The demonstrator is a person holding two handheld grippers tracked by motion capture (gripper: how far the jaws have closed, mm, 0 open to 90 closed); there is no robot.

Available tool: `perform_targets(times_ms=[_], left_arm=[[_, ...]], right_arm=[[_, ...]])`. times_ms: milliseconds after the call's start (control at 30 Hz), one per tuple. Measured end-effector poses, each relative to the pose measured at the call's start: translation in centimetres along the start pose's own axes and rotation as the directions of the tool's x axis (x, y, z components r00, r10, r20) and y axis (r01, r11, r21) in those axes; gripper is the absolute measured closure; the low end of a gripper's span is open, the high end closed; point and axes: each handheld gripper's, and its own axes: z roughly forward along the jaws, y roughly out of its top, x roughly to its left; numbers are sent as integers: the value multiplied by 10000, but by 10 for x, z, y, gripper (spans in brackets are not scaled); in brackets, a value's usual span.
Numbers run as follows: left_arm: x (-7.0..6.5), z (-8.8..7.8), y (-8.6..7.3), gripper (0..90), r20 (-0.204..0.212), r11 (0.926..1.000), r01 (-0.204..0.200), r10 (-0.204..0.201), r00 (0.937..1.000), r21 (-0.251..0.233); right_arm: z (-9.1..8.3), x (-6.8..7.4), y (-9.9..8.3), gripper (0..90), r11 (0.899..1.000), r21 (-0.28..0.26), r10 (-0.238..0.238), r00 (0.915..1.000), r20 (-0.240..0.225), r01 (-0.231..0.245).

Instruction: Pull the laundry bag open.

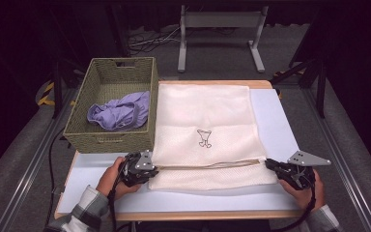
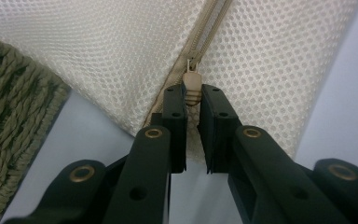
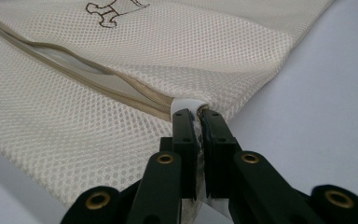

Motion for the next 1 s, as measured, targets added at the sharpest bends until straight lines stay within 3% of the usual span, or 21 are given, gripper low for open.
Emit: perform_targets(times_ms=[267,367,433,800,833,867,900,933,1000], left_arm=[[1,-3,-3,815,-123,9997,-156,158,9998,172],[5,-5,-8,816,-37,9999,59,-59,10000,83],[5,-6,-9,816,-121,9999,-51,53,9999,120],[9,-10,-23,818,-176,9992,348,-344,9993,191],[9,-10,-25,900,-606,9979,314,-280,9978,574],[13,-12,-30,900,-464,9982,552,-541,9975,229],[15,-14,-34,900,-355,9955,944,-947,9949,-87],[16,-16,-36,900,-291,9939,1075,-1083,9937,-260],[13,-16,-36,900,-456,9963,844,-851,9953,-161]], right_arm=[[0,1,0,852,10000,19,-31,10000,-46,31],[0,1,0,852,10000,66,-51,10000,-54,51],[0,1,0,852,10000,66,-72,10000,-19,72],[0,1,0,853,10000,4,0,10000,-54,0],[0,1,0,854,10000,1,-3,10000,13,3],[-1,1,0,855,10000,62,-70,9992,389,68],[-3,-4,-1,855,9999,-27,132,9991,412,-131],[-5,-8,-2,855,9990,-179,424,9988,252,-419],[-8,-13,-4,855,9967,-355,732,9973,32,-731]])
